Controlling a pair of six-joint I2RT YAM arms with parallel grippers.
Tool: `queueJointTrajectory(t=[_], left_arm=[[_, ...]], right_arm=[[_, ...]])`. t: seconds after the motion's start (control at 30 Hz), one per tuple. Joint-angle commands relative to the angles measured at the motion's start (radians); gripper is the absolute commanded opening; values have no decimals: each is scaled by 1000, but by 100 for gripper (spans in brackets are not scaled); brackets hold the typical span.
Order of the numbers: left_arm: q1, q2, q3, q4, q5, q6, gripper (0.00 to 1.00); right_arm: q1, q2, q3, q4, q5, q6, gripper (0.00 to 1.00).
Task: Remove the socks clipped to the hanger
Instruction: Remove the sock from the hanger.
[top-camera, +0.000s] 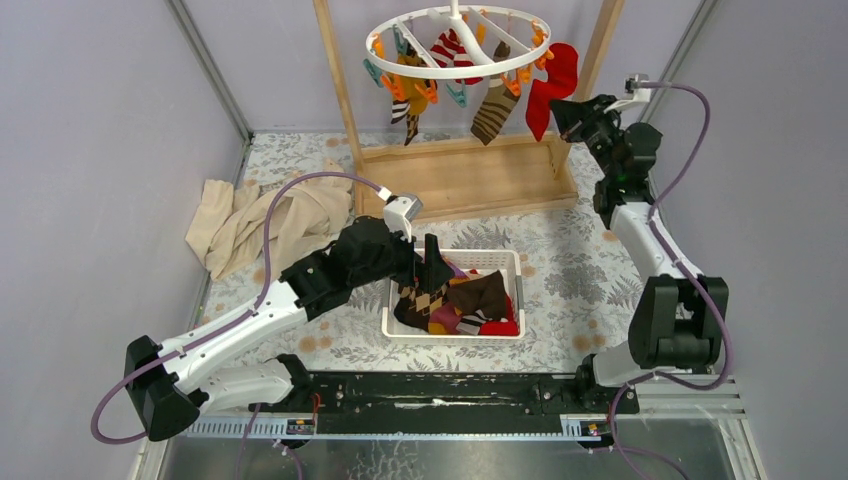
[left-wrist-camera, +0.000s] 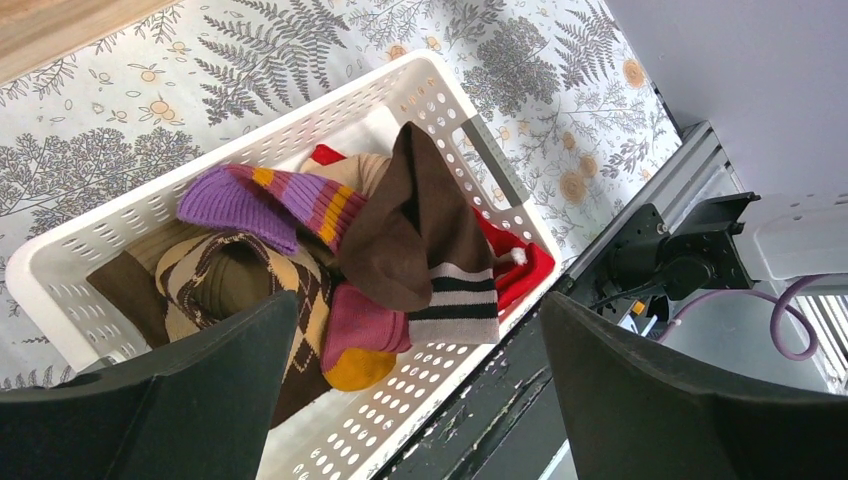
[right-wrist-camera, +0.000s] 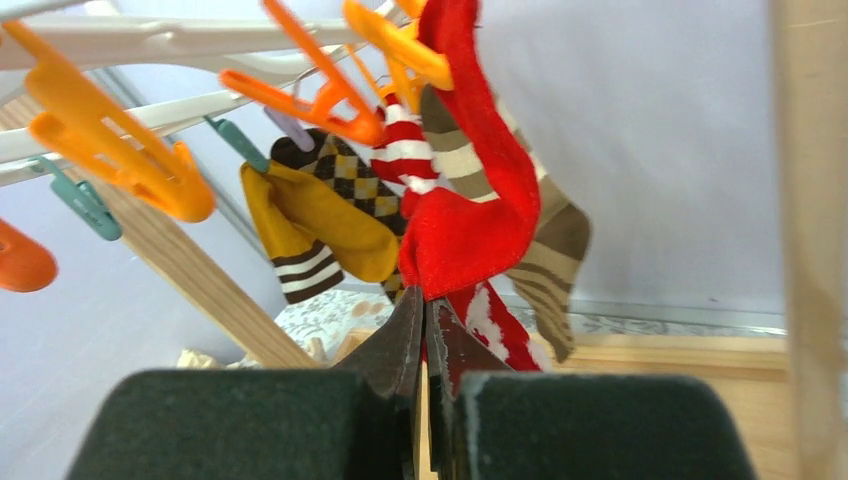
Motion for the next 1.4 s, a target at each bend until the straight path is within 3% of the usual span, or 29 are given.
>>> queueJointTrajectory(t=[0.0,0.67,1.17,1.37], left_arm=[[7,-19,16,53,24,-12,98],[6,-57,9,33,58,-24,99],[6,-92,-23,55,90,-48,98],[6,-106,-33,60,90,-51,99]], right_arm=[[-45,-98,-34,-62,64,-62,0],[-99,-520,-125,-276,132,-141,0],[-92,-596,54,-446,-216,-81,0],[-5,-564,203,-607,-231,-183,0]])
